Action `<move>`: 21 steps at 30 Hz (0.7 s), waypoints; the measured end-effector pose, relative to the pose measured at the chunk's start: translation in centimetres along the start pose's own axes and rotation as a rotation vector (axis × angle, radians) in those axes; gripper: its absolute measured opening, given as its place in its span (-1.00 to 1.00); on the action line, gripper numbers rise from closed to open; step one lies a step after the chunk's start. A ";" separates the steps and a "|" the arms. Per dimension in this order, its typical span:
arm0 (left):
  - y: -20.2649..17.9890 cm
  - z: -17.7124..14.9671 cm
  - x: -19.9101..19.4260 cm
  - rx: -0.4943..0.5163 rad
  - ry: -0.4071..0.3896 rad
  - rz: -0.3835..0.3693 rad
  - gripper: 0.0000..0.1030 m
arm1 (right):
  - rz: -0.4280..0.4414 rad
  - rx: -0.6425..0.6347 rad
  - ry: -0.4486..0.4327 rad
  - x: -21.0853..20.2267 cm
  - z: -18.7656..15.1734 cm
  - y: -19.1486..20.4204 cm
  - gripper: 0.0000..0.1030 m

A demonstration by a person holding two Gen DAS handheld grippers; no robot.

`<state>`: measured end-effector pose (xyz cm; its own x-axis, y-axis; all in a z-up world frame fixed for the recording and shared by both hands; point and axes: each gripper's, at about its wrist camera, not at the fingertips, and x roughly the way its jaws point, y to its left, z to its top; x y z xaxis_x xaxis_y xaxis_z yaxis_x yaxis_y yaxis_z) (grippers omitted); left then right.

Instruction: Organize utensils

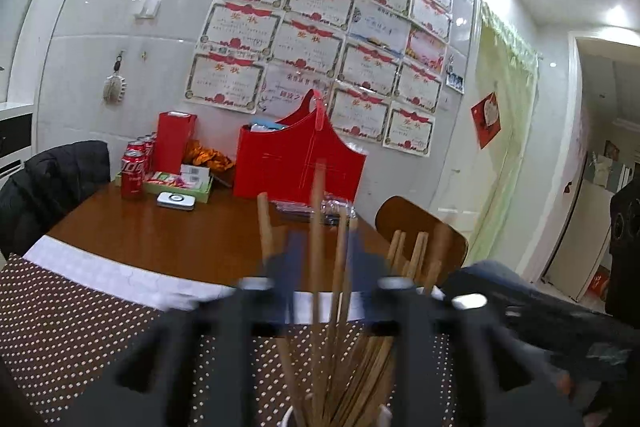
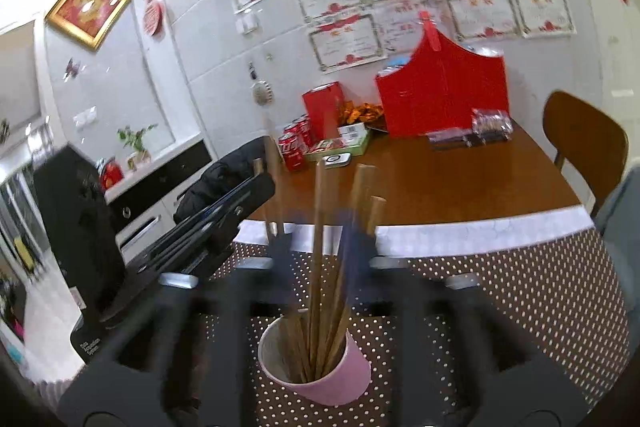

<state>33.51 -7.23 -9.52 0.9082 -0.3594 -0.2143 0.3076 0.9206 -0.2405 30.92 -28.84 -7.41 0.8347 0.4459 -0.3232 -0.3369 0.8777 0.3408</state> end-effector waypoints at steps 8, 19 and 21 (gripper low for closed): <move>0.2 0.7 -4.1 0.029 0.005 0.060 0.37 | -0.064 0.090 -0.083 -3.8 0.3 -1.0 0.88; -2.0 2.2 -12.0 0.118 0.046 0.142 0.38 | -0.185 0.057 -0.082 -9.3 0.2 3.0 0.88; -2.4 2.4 -13.8 0.122 0.053 0.151 0.38 | -0.208 0.040 -0.088 -10.6 0.1 4.1 0.88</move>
<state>20.92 -4.14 -3.68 0.9315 -0.2200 -0.2895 0.2035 0.9753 -0.0863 20.79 -29.96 -2.48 0.9197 0.2371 -0.3128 -0.1372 0.9409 0.3098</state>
